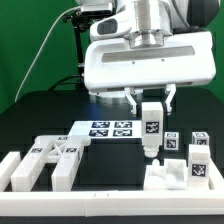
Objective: Assemble chair
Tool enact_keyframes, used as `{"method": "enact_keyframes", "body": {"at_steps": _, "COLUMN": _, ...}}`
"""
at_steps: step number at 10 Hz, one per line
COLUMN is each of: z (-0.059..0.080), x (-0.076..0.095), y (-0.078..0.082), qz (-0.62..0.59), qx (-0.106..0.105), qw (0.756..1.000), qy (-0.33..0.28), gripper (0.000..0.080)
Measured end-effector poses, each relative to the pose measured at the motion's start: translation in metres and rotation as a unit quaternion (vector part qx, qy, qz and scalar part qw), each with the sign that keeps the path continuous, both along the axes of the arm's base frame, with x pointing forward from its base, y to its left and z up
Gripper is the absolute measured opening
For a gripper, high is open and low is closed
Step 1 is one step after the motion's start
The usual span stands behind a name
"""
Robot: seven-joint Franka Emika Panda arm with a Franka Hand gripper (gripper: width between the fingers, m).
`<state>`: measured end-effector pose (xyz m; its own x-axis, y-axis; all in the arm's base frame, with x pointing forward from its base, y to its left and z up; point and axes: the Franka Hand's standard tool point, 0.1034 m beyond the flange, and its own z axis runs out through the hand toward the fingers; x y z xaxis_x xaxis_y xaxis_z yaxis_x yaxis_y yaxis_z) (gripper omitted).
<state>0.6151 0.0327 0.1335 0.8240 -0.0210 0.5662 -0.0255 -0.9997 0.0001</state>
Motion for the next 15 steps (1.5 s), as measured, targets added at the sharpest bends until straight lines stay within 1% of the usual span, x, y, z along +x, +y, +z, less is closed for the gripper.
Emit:
{"method": "enact_keyframes", "body": {"at_steps": 1, "z": -0.003, "x": -0.001, "y": -0.001, "qz": -0.002, "qx": -0.004, "qw": 1.0, "qy": -0.007, "gripper": 0.0285}}
{"method": "enact_keyframes", "body": {"at_steps": 4, "z": -0.005, "x": -0.001, "y": -0.001, "qz": -0.001, "qx": -0.003, "qw": 1.0, "qy": -0.003, "gripper": 0.0285}}
{"method": "enact_keyframes", "body": {"at_steps": 5, "z": -0.006, "x": 0.001, "y": -0.005, "qz": 0.004, "qx": -0.004, "qw": 1.0, "qy": 0.0, "gripper": 0.0285}}
{"method": "enact_keyframes", "body": {"at_steps": 6, "z": -0.009, "x": 0.007, "y": -0.004, "qz": 0.006, "qx": -0.002, "qw": 1.0, "qy": -0.007, "gripper": 0.0285}}
{"method": "enact_keyframes", "body": {"at_steps": 7, "z": -0.014, "x": 0.009, "y": 0.001, "qz": 0.007, "qx": 0.0, "qw": 1.0, "qy": -0.011, "gripper": 0.0285}}
{"method": "enact_keyframes", "body": {"at_steps": 9, "z": -0.027, "x": 0.005, "y": 0.004, "qz": 0.009, "qx": -0.002, "qw": 1.0, "qy": -0.01, "gripper": 0.0285}}
{"method": "enact_keyframes", "body": {"at_steps": 12, "z": -0.039, "x": 0.0, "y": 0.013, "qz": 0.015, "qx": -0.002, "qw": 1.0, "qy": 0.0, "gripper": 0.0285}}
{"method": "enact_keyframes", "body": {"at_steps": 15, "z": -0.041, "x": 0.001, "y": 0.016, "qz": 0.017, "qx": -0.002, "qw": 1.0, "qy": -0.001, "gripper": 0.0285}}
